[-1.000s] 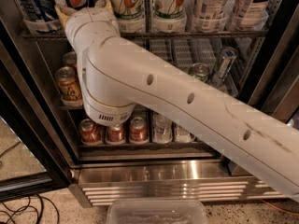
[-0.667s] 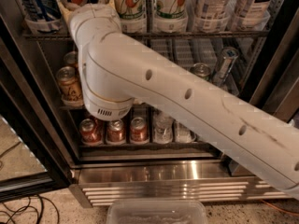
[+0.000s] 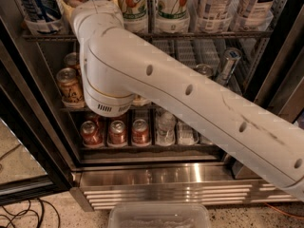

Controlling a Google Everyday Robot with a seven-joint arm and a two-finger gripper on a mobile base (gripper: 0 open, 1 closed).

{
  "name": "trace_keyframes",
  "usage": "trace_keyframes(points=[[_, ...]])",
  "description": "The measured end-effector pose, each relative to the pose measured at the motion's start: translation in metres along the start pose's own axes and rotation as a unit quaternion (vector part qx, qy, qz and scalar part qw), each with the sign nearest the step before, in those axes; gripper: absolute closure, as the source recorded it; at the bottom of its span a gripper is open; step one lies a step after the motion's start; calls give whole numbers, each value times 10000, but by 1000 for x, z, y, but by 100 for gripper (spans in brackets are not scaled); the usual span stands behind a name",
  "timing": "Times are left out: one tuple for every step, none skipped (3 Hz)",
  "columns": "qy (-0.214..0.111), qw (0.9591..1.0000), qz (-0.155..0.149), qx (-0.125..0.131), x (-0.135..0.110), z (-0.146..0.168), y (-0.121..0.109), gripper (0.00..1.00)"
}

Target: Pick pepsi can from top shelf of fridge

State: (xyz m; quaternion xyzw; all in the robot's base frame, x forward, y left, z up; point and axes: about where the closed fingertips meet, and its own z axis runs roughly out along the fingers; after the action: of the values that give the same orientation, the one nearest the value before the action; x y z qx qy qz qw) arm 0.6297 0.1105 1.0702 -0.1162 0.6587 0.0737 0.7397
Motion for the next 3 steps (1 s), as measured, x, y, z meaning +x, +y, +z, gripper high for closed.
trace_keyframes(points=[[0,10000,-11,43,-1,1,-3,52],[1,10000,-11,43,-2,0,-2,74],[-308,9995,-17,41,-10,-6,-9,97]])
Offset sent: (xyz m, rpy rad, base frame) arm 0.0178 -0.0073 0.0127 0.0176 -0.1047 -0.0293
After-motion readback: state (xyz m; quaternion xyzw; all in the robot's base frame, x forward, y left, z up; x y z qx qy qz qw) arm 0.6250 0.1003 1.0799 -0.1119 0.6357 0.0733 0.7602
